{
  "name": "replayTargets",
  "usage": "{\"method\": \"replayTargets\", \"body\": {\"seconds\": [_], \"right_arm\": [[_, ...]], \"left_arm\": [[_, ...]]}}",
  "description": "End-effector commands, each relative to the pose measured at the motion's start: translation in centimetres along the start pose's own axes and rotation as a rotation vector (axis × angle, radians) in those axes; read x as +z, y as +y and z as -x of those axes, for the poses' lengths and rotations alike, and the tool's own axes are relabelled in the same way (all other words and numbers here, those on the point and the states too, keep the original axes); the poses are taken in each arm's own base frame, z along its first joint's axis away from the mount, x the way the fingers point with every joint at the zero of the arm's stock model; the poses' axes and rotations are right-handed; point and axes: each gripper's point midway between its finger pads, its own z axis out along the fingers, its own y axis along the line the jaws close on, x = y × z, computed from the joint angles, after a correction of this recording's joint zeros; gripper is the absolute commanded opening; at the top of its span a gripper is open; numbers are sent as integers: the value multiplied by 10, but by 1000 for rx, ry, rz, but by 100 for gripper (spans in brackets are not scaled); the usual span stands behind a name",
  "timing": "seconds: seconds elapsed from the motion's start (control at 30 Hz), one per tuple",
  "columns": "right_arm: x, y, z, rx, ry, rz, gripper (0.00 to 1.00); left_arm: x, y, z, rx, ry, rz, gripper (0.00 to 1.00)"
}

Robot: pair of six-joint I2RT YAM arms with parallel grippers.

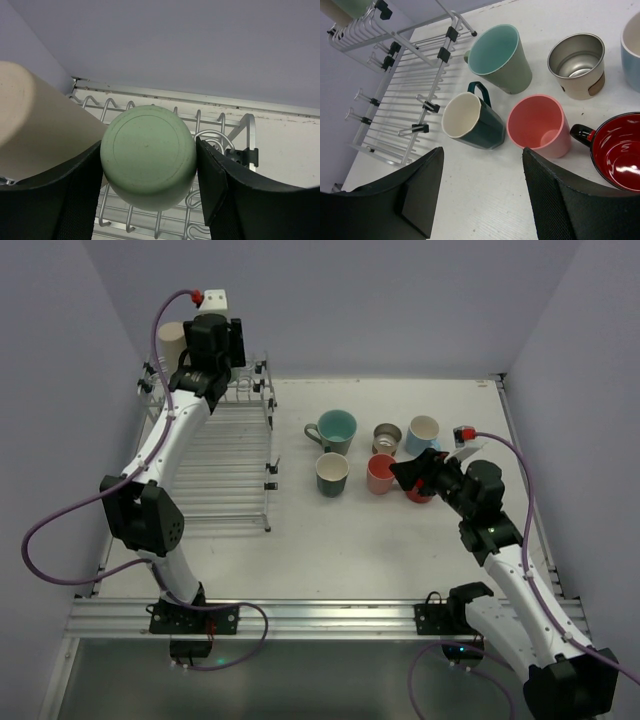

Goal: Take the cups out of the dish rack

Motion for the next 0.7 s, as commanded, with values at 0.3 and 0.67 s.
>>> {"method": "replayTargets", "body": {"seconds": [0.3,0.67], "right_arm": [[-4,32,12,16,-7,133,73],[-23,101,28,120,-35,420,90]], "left_arm": [[-60,-34,75,-162,-209,-306,42],[-187,-82,101,-284,-302,-697,37]]}}
